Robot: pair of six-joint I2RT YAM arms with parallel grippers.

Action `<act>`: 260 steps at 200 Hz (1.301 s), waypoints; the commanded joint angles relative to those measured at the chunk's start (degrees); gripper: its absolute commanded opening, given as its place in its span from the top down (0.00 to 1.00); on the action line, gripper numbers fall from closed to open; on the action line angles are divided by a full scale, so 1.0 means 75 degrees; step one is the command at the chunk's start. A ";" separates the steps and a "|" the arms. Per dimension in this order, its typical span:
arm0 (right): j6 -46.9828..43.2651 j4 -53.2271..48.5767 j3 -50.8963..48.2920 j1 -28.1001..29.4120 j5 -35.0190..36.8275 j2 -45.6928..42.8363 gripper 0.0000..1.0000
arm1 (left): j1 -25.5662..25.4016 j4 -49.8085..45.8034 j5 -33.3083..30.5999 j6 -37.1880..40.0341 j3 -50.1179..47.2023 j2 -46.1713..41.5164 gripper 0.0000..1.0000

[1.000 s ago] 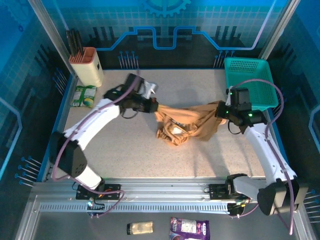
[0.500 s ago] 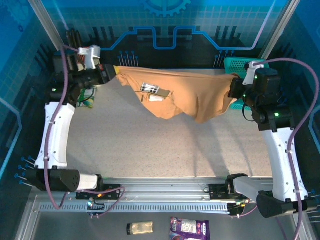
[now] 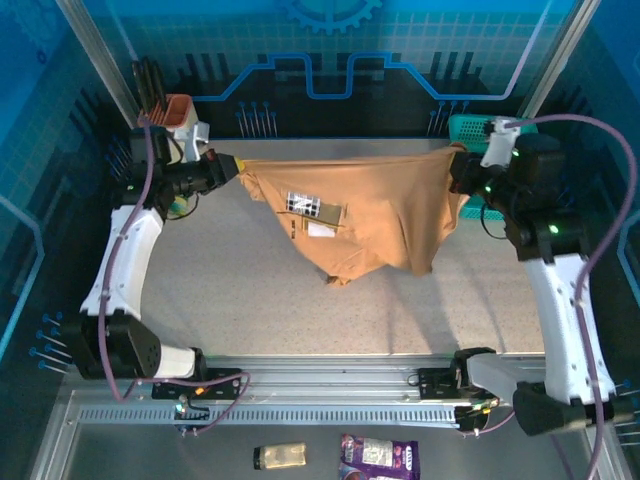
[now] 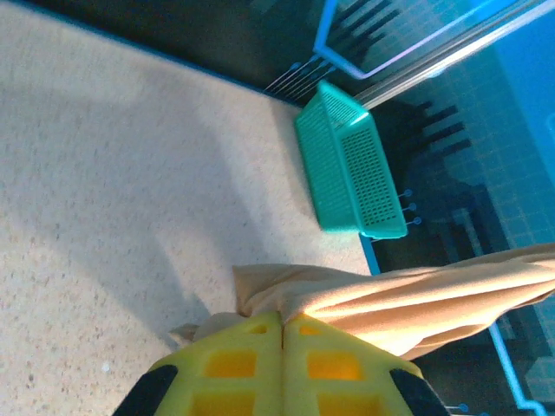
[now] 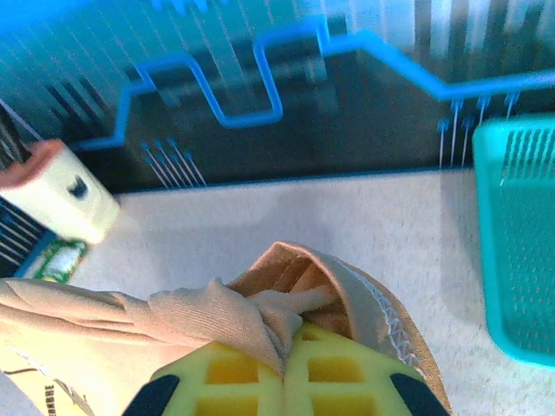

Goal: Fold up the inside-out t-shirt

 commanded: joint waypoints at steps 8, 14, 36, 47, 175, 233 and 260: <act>0.0009 0.0765 0.0621 -0.0197 0.0245 0.1243 1.00 | 0.0222 0.0972 0.0035 -0.0614 0.1319 0.0859 1.00; 0.0008 0.0746 0.1004 -0.0197 0.0300 0.1511 1.00 | 0.0210 0.0988 0.0058 -0.0700 0.1809 0.1061 1.00; 0.0017 0.0607 0.2413 -0.0197 0.0304 0.2107 1.00 | 0.0199 0.0865 0.0154 -0.0925 0.3497 0.1586 1.00; 0.0012 0.0602 0.2827 -0.0200 0.0409 0.2146 1.00 | 0.0199 0.0714 0.0170 -0.0879 0.4066 0.1658 1.00; 0.0973 -0.0870 -0.3552 -0.0113 0.1047 -0.1469 0.51 | -0.0548 -0.1042 -0.0140 0.0573 -0.3923 -0.2849 0.57; 0.0991 -0.0380 -0.3839 0.0427 0.0853 -0.0549 0.50 | -0.2218 -0.1328 -0.2273 0.1059 -0.3098 -0.0909 0.56; 0.1157 -0.0190 -0.3996 0.0595 0.0636 0.0145 0.50 | -0.3017 -0.1119 -0.3309 0.0901 -0.2508 0.0344 0.56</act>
